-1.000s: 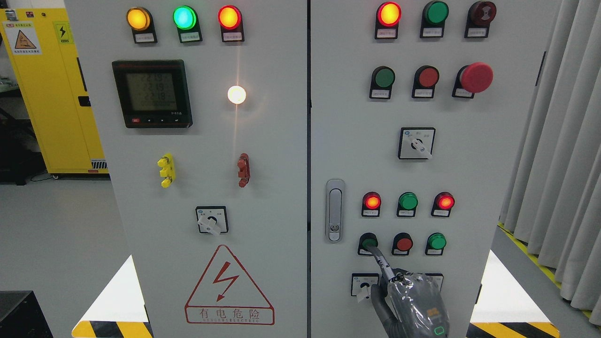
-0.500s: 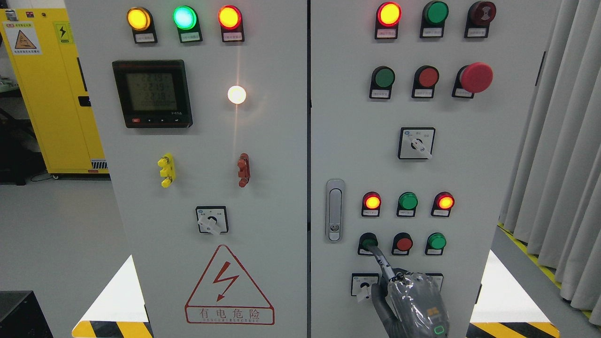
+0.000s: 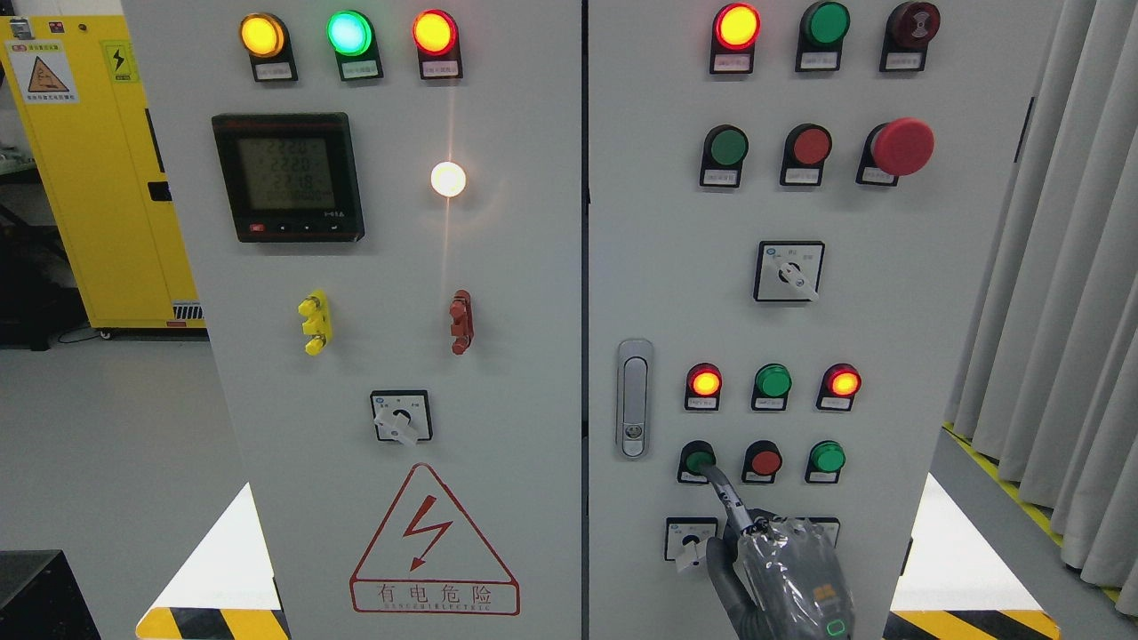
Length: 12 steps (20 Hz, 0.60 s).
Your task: Press green start button
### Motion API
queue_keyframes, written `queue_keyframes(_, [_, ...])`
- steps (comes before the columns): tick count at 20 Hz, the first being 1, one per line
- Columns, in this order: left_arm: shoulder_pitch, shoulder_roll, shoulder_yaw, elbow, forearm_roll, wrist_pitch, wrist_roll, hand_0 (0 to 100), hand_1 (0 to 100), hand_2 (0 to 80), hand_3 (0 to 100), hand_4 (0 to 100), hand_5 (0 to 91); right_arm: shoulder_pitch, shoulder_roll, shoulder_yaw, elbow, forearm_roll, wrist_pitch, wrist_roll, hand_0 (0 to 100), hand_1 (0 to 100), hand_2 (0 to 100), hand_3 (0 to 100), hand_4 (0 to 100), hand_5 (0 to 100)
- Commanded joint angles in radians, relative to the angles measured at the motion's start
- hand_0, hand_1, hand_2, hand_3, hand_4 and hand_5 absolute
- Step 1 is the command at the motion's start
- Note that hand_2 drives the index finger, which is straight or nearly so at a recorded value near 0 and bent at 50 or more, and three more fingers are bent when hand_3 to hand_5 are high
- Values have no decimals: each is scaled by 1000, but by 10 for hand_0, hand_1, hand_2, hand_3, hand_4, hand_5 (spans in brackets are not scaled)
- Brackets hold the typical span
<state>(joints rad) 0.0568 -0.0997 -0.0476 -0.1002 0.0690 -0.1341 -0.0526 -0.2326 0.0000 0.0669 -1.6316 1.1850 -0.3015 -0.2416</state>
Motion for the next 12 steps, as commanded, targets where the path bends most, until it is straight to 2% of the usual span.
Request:
queue_keyframes(1, [0, 0, 0, 1, 0, 1, 0, 120, 556, 0, 0, 0, 0, 21, -28, 1, -69, -22, -8, -10, 843, 992, 1, 802, 875, 964])
queue_keyframes(8, [0, 0, 0, 1, 0, 1, 0, 120, 556, 0, 0, 0, 0, 78, -29, 28, -126, -126, -11, -10, 892, 984, 0, 792, 878, 957])
queue_keyframes(12, [0, 0, 0, 1, 0, 1, 0, 120, 556, 0, 0, 0, 0, 105, -26, 43, -158, -319, -11, -1, 938, 984, 0, 775, 850, 916])
